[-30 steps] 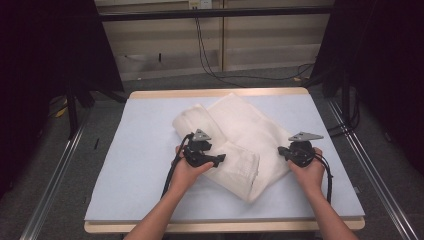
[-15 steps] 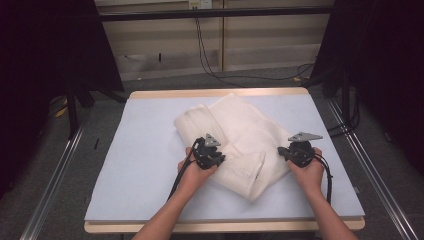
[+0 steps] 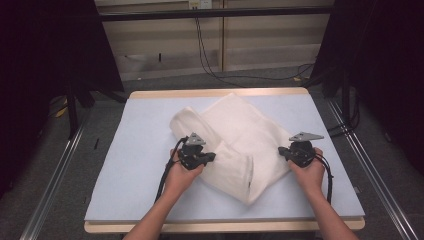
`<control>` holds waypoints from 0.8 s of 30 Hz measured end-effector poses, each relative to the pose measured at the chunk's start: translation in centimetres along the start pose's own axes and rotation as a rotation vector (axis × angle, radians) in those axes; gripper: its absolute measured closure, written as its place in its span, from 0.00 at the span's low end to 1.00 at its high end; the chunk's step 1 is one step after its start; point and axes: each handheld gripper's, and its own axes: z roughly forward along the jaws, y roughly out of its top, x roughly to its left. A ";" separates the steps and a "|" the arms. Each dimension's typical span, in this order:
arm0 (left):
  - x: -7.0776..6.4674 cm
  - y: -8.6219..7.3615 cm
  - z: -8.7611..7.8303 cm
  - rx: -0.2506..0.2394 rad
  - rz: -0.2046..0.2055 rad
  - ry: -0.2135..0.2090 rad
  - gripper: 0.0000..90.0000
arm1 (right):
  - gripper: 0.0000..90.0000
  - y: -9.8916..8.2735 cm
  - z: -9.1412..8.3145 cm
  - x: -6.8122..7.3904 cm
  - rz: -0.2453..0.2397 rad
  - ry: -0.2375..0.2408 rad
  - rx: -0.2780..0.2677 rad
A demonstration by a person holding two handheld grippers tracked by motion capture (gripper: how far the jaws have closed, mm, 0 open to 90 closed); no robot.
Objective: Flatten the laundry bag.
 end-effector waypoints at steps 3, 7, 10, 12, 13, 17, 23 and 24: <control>0.5 -0.8 -1.5 -0.024 -0.023 -0.015 1.00 | 1.00 0.0 0.0 0.1 0.001 -0.005 0.000; 0.7 -1.8 -3.0 -0.033 -0.022 -0.010 1.00 | 1.00 0.1 0.0 0.1 -0.006 -0.007 0.001; 0.8 -2.3 -3.6 -0.041 -0.025 -0.006 1.00 | 1.00 0.2 0.1 0.0 -0.004 -0.018 0.001; 1.0 -2.5 -3.7 -0.045 -0.029 -0.008 1.00 | 1.00 0.3 0.0 -0.1 -0.002 -0.024 -0.004; 1.0 -2.6 -3.8 -0.044 -0.026 -0.011 1.00 | 1.00 0.4 0.0 -0.3 -0.007 -0.029 -0.005; 1.0 -2.9 -4.0 -0.033 -0.026 -0.016 0.99 | 1.00 0.8 0.0 -1.2 0.004 -0.033 -0.025; 1.3 -3.2 -4.5 -0.023 -0.015 0.017 0.93 | 1.00 1.0 0.4 -2.5 0.006 -0.073 -0.032; 1.4 -3.3 -4.5 -0.029 -0.019 0.022 0.89 | 1.00 1.1 0.3 -2.7 0.011 -0.079 -0.033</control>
